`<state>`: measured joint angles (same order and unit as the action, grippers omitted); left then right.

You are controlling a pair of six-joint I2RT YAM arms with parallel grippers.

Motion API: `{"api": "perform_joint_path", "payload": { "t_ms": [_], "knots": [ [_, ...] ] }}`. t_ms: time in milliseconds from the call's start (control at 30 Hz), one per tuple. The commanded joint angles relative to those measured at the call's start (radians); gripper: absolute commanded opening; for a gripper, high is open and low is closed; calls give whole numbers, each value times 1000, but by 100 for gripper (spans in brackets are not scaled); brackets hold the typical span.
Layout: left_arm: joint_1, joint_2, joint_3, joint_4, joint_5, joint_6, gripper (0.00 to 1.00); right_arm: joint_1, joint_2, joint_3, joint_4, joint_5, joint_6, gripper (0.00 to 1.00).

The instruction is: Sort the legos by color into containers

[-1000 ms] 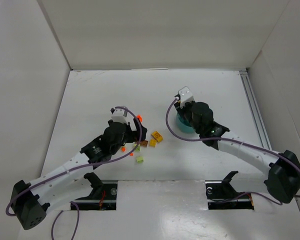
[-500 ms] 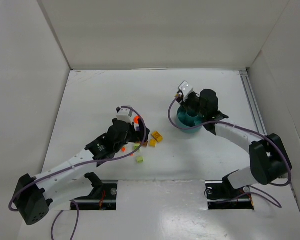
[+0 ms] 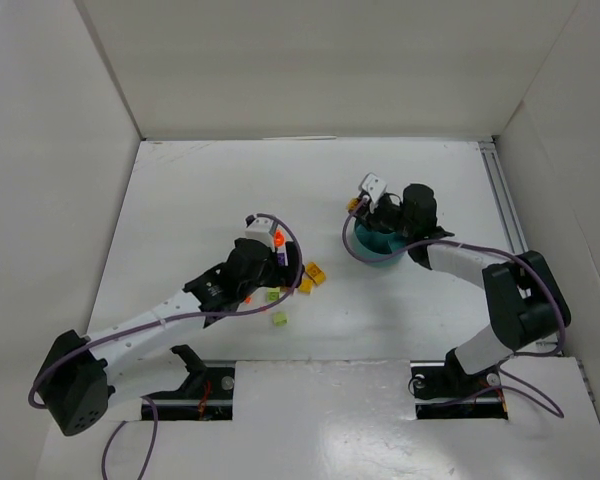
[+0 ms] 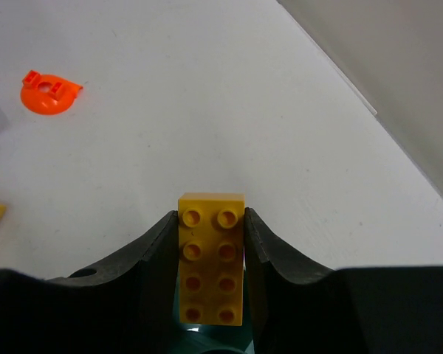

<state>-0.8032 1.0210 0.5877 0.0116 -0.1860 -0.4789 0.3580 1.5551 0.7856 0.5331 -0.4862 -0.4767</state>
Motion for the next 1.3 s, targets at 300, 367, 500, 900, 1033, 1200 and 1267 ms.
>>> {"api": "perform_joint_path", "payload": {
  "t_ms": [300,367,500,900,1033,1200,1267],
  "knots": [
    [-4,22,40,50,28,14,99,-36,-44,-69,102,-68,24,35],
    [-4,33,49,50,28,23,99,-36,-44,-69,113,-84,24,40],
    [-4,42,58,50,37,23,99,-36,-44,-69,122,-95,43,53],
    [-4,82,77,50,77,43,99,-36,-209,-88,120,-57,98,75],
    [-4,177,136,50,111,83,99,-36,-341,-88,7,67,163,88],
    [-14,327,239,-4,89,37,99,-36,-541,-88,-191,284,213,99],
    [-27,399,289,-24,62,-21,99,-36,-649,-106,-307,395,263,99]
  ]
}}
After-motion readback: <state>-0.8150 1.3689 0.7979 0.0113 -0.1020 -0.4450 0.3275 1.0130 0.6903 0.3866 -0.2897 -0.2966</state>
